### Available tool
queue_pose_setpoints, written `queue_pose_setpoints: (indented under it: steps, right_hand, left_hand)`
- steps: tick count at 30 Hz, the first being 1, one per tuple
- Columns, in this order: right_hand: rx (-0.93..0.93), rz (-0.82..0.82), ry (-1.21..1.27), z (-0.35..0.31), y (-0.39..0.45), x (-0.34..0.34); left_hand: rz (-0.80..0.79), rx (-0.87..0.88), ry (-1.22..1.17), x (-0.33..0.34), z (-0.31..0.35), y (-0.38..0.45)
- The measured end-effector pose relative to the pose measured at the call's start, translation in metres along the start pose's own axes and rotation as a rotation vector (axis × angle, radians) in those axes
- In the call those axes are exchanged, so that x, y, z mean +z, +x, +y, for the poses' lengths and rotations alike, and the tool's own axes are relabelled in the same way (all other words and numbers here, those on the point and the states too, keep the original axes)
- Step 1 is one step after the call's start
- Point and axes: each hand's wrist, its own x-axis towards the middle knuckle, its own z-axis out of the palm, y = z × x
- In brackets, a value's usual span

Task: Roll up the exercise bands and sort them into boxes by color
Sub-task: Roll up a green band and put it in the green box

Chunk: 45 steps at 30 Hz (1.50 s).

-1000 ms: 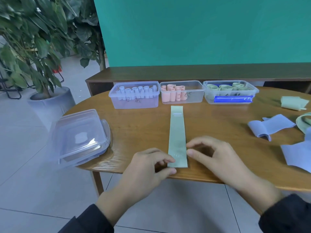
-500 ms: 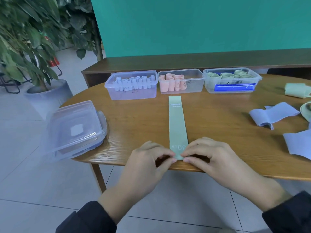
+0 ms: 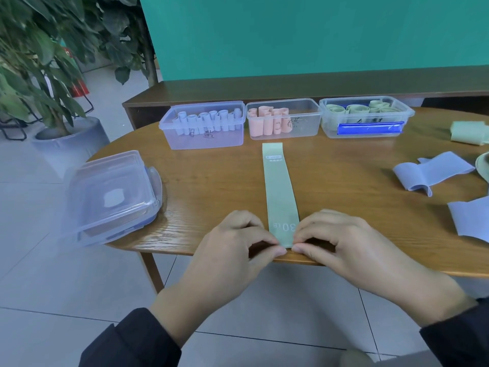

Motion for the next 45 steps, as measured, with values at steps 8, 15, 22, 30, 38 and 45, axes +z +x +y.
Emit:
queue_pose_setpoints:
  steps: [8, 15, 22, 30, 38, 45]
  right_hand:
    - [-0.033, -0.034, -0.04, 0.002, -0.001, -0.001]
    - [-0.029, -0.022, -0.041, 0.0, -0.001, -0.001]
    - [0.034, -0.055, 0.019, -0.002, 0.003, -0.002]
    - [0.28, -0.108, 0.193, -0.004, 0.013, -0.006]
    - [0.512, -0.169, 0.279, -0.002, 0.028, -0.01]
    - [0.529, -0.116, 0.214, -0.001, 0.03, -0.01]
  left_hand:
    - [0.004, 0.09, -0.025, 0.002, 0.001, 0.003]
    - [-0.032, 0.091, -0.021, 0.004, 0.001, 0.003]
    - [-0.073, 0.058, -0.01, 0.0, 0.0, 0.007]
    - [-0.114, -0.012, -0.017, 0.001, 0.0, 0.012]
    - [-0.195, -0.195, -0.021, -0.004, 0.007, 0.028]
    - [-0.212, -0.22, 0.009, -0.007, 0.006, 0.034]
